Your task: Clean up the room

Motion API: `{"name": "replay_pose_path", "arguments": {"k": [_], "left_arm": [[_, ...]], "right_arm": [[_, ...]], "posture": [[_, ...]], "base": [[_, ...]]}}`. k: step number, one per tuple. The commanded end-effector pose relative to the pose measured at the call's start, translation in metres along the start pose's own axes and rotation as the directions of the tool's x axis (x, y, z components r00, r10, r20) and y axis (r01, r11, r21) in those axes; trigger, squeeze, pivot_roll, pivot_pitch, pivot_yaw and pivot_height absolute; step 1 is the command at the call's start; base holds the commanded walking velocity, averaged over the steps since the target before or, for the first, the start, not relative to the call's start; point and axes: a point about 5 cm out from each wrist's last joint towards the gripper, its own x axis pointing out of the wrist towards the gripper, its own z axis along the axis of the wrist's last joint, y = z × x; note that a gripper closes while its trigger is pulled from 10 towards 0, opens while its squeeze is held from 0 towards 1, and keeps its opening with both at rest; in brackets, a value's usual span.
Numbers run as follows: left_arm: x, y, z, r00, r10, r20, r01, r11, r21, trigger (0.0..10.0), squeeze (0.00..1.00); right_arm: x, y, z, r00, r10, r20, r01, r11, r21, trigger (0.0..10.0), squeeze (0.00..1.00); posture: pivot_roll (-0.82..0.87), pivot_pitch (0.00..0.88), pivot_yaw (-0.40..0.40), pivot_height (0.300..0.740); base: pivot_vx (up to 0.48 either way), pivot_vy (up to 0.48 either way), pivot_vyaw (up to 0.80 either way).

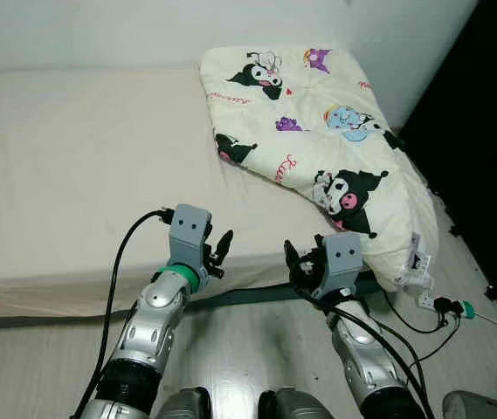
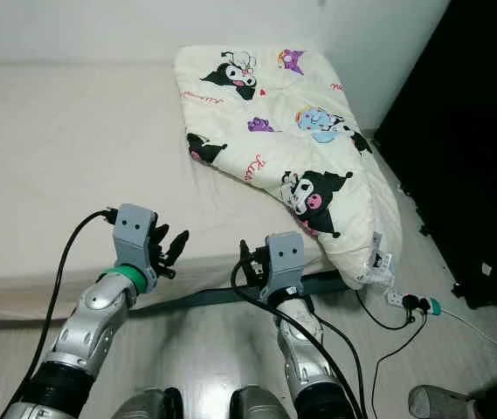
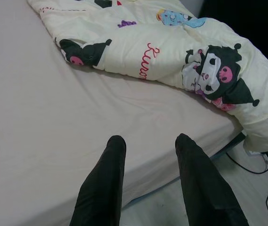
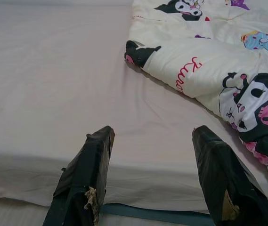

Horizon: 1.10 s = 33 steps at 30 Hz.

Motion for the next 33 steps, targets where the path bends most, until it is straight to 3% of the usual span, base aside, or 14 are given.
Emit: {"name": "replay_pose_path", "arguments": {"k": [1, 33], "left_arm": [[-0.0007, -0.001, -0.0013, 1.0, -0.003, -0.01, 0.003, 1.0, 0.018, 10.0, 0.0], [-0.0002, 0.0009, -0.0022, 1.0, 0.009, -0.012, -0.009, 1.0, 0.029, 10.0, 0.0]], "right_arm": [[-0.0037, -0.002, -0.0041, 1.0, -0.011, -0.017, 0.011, 1.0, -0.003, 10.0, 0.0], [-0.003, -0.0009, -0.0049, 1.0, -0.008, -0.024, 0.008, 1.0, -0.003, 10.0, 0.0]], "posture": [[-0.06, 0.036, 0.045, 0.74], [-0.06, 0.037, 0.046, 0.74]], "base": [[0.0, 0.0, 0.0], [0.0, 0.0, 0.0]]}}
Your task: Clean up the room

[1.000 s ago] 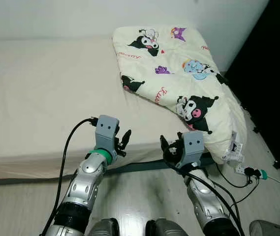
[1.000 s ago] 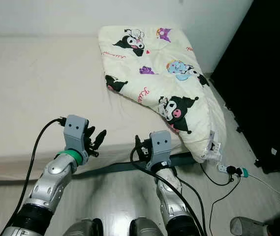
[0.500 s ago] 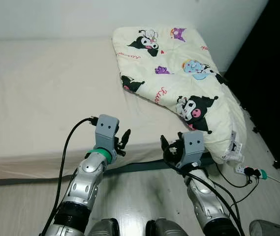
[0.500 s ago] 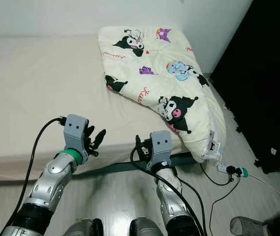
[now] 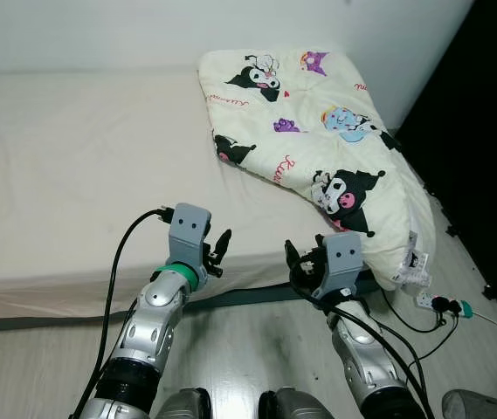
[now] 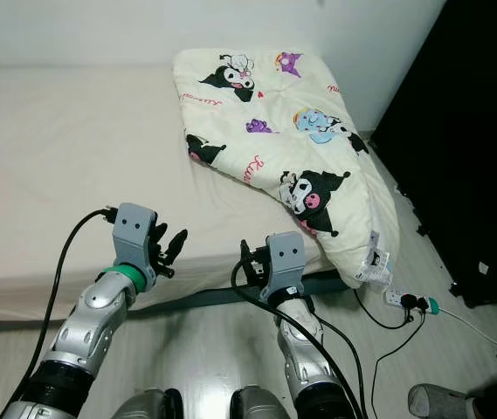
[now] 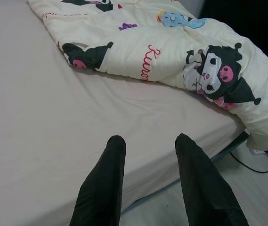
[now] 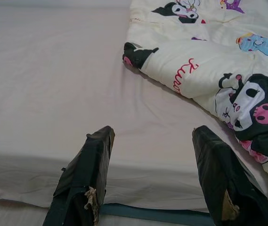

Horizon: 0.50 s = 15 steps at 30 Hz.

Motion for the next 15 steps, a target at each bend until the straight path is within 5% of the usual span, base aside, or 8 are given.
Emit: {"name": "replay_pose_path", "arguments": {"k": [1, 5, 15], "left_arm": [[-0.0007, -0.0007, -0.0031, 1.0, -0.004, -0.01, 0.004, 1.0, 0.007, 10.0, 0.0], [-0.0007, -0.0008, -0.0029, 1.0, -0.005, -0.008, 0.005, 1.0, 0.006, 10.0, 0.0], [-0.0001, -0.0003, -0.002, 1.0, -0.001, -0.002, 0.001, 1.0, 0.003, 10.0, 0.0]], "right_arm": [[-0.003, -0.0007, -0.0049, 1.0, -0.003, -0.024, 0.003, 1.0, -0.001, 10.0, 0.0], [-0.0031, -0.0008, -0.005, 1.0, -0.002, -0.024, 0.002, 1.0, -0.002, 10.0, 0.0], [-0.0031, -0.0014, -0.0053, 1.0, -0.001, -0.026, 0.0, 1.0, -0.006, 10.0, 0.0]], "posture": [[-0.06, 0.037, 0.046, 0.74], [-0.06, 0.035, 0.045, 0.74], [-0.06, 0.031, 0.045, 0.74]], "base": [[0.0, 0.0, 0.0], [0.0, 0.0, 0.0], [0.399, 0.0, 0.0]]}}
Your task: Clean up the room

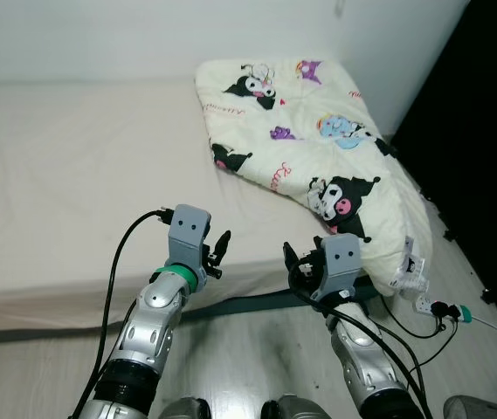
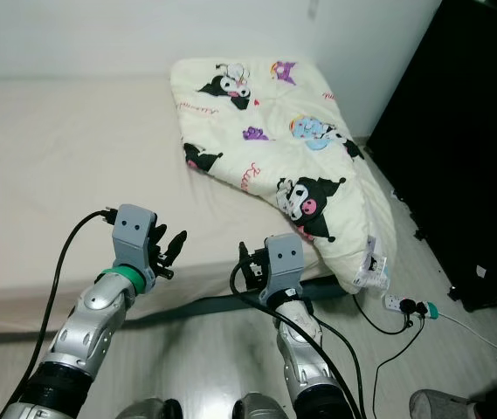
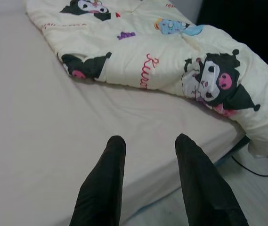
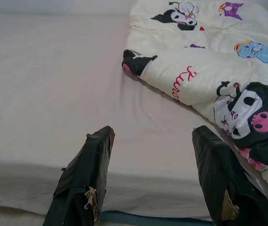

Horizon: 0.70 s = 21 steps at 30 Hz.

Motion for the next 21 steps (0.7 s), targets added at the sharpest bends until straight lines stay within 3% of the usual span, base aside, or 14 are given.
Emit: {"name": "replay_pose_path", "arguments": {"k": [1, 21], "left_arm": [[-0.0001, -0.0002, -0.0022, 1.0, -0.002, -0.006, 0.002, 1.0, 0.004, 10.0, 0.0], [0.001, 0.001, -0.0012, 1.0, 0.006, -0.007, -0.006, 1.0, -0.001, 10.0, 0.0]], "right_arm": [[-0.0028, -0.0012, -0.005, 1.0, -0.002, -0.024, 0.002, 1.0, 0.001, 10.0, 0.0], [-0.0023, -0.0009, -0.0048, 1.0, -0.003, -0.024, 0.003, 1.0, 0.0, 10.0, 0.0]], "posture": [[-0.06, 0.03, 0.045, 0.74], [-0.06, 0.031, 0.046, 0.74]], "base": [[0.337, 0.0, 0.0], [0.28, 0.0, 0.0]]}}
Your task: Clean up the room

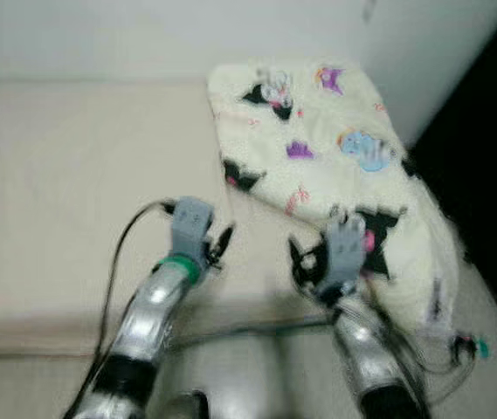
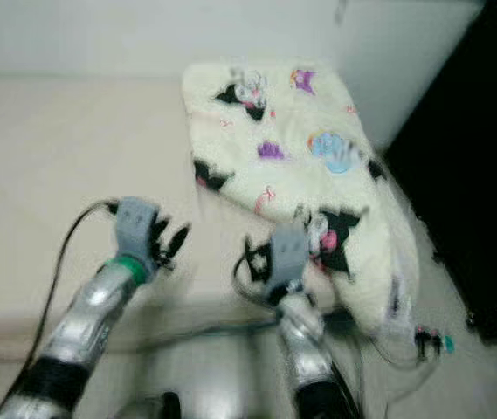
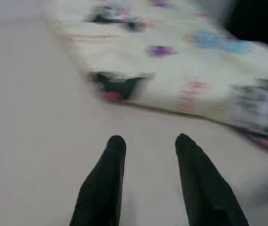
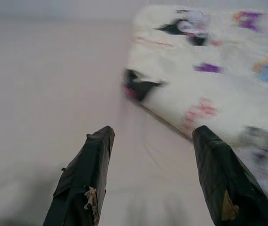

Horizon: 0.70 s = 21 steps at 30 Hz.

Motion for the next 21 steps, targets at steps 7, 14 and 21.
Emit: {"name": "replay_pose_path", "arguments": {"k": [7, 14, 21], "left_arm": [[-0.0002, -0.0109, -0.005, 0.999, -0.031, -0.018, 0.031, 0.999, -0.023, 10.0, 0.0], [-0.0005, -0.0105, -0.0061, 0.999, -0.029, -0.025, 0.029, 0.999, -0.016, 10.0, 0.0], [-0.0008, -0.0106, -0.0065, 0.999, -0.03, -0.025, 0.029, 0.999, -0.016, 10.0, 0.0]], "right_arm": [[-0.0093, -0.0097, -0.0113, 0.998, -0.036, -0.046, 0.036, 0.999, 0.0, 10.0, 0.0], [-0.0094, -0.009, -0.0112, 0.998, -0.034, -0.045, 0.034, 0.999, 0.003, 10.0, 0.0], [-0.0096, -0.0083, -0.0112, 0.999, -0.032, -0.044, 0.032, 0.999, 0.002, 10.0, 0.0]], "posture": [[-0.06, 0.033, 0.047, 0.74], [-0.05, 0.035, 0.048, 0.74], [-0.05, 0.038, 0.048, 0.74]], "base": [[0.0, 0.0, 0.0], [0.0, 0.0, 0.0], [0.0, 0.0, 0.0]]}}
